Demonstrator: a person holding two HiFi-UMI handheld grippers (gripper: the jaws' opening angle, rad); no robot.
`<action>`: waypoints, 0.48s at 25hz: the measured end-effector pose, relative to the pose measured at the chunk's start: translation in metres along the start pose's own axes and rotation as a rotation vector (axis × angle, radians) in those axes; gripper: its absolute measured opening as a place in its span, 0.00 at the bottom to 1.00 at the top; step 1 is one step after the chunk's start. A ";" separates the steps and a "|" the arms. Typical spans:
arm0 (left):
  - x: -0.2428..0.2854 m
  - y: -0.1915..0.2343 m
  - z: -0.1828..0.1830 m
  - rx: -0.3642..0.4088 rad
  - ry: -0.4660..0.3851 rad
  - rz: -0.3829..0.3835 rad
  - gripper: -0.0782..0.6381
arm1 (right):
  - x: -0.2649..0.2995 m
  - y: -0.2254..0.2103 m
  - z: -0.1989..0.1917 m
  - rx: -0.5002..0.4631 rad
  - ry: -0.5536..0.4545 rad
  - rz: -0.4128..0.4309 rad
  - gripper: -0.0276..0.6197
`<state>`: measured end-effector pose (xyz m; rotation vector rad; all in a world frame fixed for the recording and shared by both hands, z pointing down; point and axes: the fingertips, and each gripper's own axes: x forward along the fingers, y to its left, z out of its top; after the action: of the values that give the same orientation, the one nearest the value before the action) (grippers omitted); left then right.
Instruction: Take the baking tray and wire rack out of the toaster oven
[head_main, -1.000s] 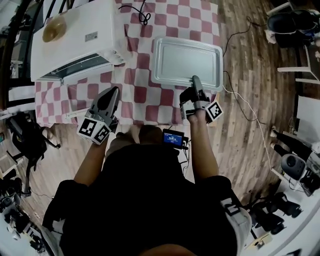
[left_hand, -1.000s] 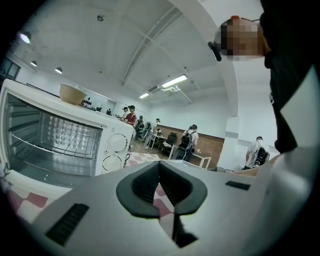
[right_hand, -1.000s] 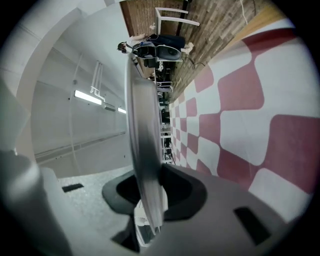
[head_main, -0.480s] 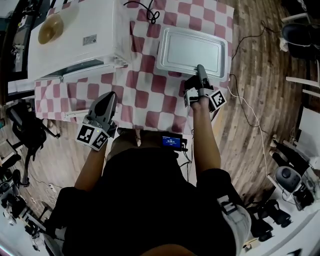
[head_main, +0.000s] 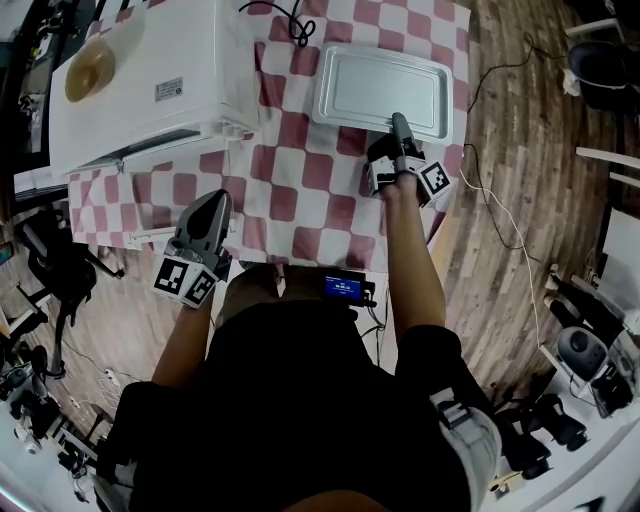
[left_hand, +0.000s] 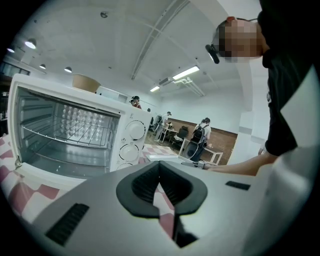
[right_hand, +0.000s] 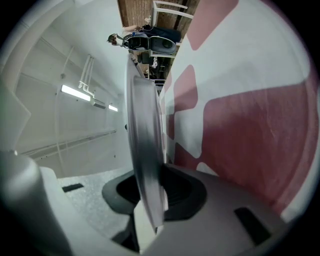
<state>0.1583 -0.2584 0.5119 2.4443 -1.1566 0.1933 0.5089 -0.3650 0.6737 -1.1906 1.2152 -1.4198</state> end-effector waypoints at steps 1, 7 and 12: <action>0.000 -0.001 -0.001 0.000 0.001 -0.003 0.10 | 0.001 -0.001 0.000 0.002 -0.004 -0.005 0.16; -0.002 0.000 -0.001 -0.003 -0.004 -0.008 0.10 | 0.008 -0.005 0.000 0.021 -0.028 -0.024 0.16; -0.004 -0.005 -0.001 -0.008 -0.007 -0.022 0.10 | 0.010 -0.012 0.002 0.000 -0.025 -0.112 0.16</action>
<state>0.1596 -0.2524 0.5101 2.4510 -1.1305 0.1733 0.5089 -0.3733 0.6865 -1.2903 1.1462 -1.4823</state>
